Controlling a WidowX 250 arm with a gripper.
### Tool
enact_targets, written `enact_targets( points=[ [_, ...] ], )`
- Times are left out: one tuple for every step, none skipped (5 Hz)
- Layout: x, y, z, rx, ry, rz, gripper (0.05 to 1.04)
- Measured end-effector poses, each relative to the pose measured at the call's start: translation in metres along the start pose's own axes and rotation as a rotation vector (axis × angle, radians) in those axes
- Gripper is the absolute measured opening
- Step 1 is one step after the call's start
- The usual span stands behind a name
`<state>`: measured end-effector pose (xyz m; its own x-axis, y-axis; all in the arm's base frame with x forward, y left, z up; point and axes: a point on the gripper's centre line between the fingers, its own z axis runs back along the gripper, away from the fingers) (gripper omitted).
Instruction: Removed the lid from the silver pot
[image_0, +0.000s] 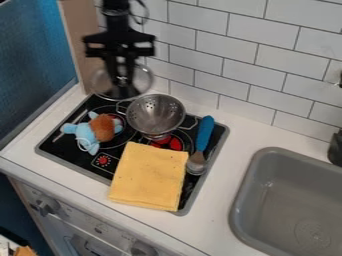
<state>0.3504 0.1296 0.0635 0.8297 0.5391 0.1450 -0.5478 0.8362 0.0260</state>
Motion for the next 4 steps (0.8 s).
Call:
enact_targets(
  points=[
    [0.012, 0.038, -0.007, 0.056, -0.015, 0.148, 0.283],
    [0.024, 0.059, -0.029, 0.087, 0.011, 0.251, 0.283],
    [0.040, 0.063, -0.058, 0.121, 0.049, 0.310, 0.283],
    [0.049, 0.062, -0.081, 0.141, 0.089, 0.327, 0.283]
  ],
)
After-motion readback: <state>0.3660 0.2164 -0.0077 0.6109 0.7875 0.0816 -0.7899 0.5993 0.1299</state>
